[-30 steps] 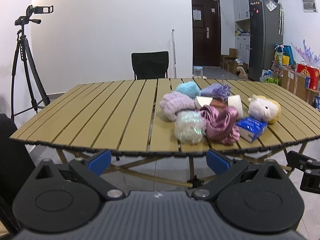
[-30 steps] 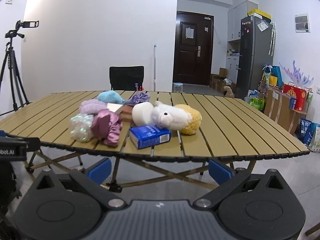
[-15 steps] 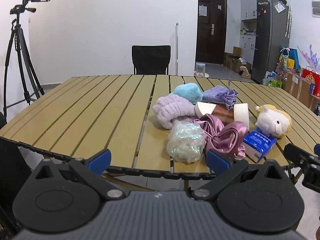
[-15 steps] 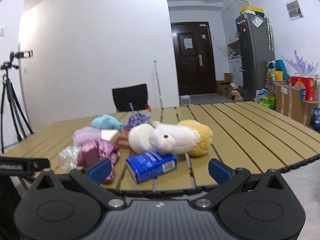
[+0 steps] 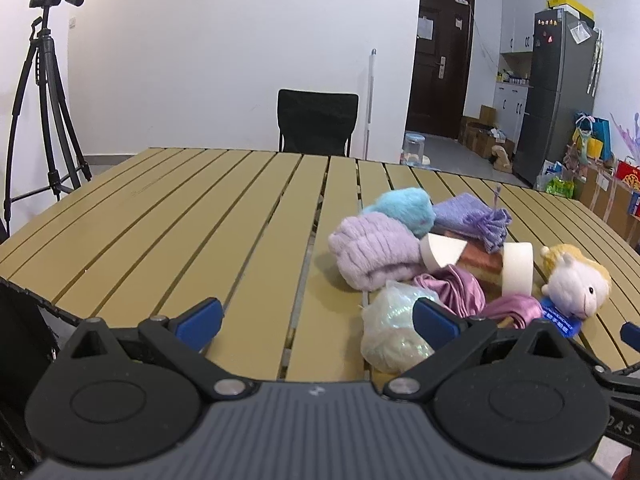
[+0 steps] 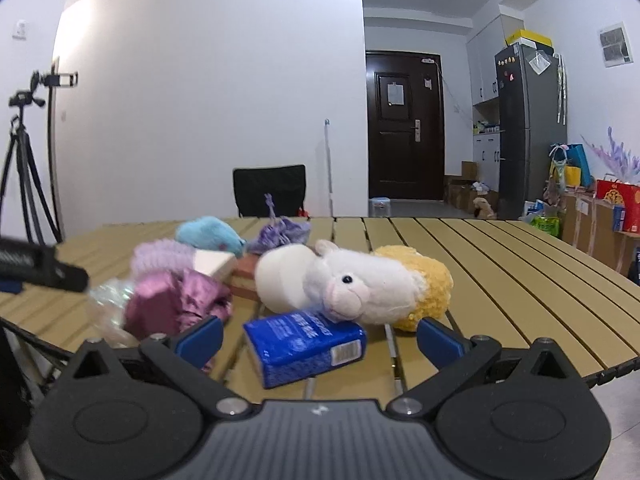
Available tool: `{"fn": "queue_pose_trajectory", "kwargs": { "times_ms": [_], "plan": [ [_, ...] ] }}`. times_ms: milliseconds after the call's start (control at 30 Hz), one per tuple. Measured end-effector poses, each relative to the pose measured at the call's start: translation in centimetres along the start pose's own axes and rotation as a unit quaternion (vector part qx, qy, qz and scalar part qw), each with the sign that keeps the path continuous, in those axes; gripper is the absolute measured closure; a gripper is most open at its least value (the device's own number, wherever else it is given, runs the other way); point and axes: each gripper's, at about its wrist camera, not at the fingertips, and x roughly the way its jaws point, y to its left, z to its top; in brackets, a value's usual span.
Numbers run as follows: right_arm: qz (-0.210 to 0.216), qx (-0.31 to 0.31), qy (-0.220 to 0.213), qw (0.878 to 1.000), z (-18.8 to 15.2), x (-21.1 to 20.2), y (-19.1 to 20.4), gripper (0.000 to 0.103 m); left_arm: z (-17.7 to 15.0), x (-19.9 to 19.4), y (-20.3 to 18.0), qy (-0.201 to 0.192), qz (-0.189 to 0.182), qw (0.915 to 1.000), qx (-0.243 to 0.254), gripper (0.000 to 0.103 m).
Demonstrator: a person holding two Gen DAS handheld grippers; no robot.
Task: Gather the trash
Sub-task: 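Move both tools forward over the table toward the trash items, then grasp the iridescent plastic bag with left gripper while right grasps blue tissue pack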
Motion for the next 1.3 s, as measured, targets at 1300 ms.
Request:
{"fn": "queue_pose_trajectory", "kwargs": {
  "times_ms": [1300],
  "plan": [
    [0.005, 0.03, 0.027, 0.999, -0.2, 6.2, 1.3, 0.016, -1.0, 3.8, -1.4, 0.005, -0.04, 0.9992, 0.0, 0.0]
  ]
}}
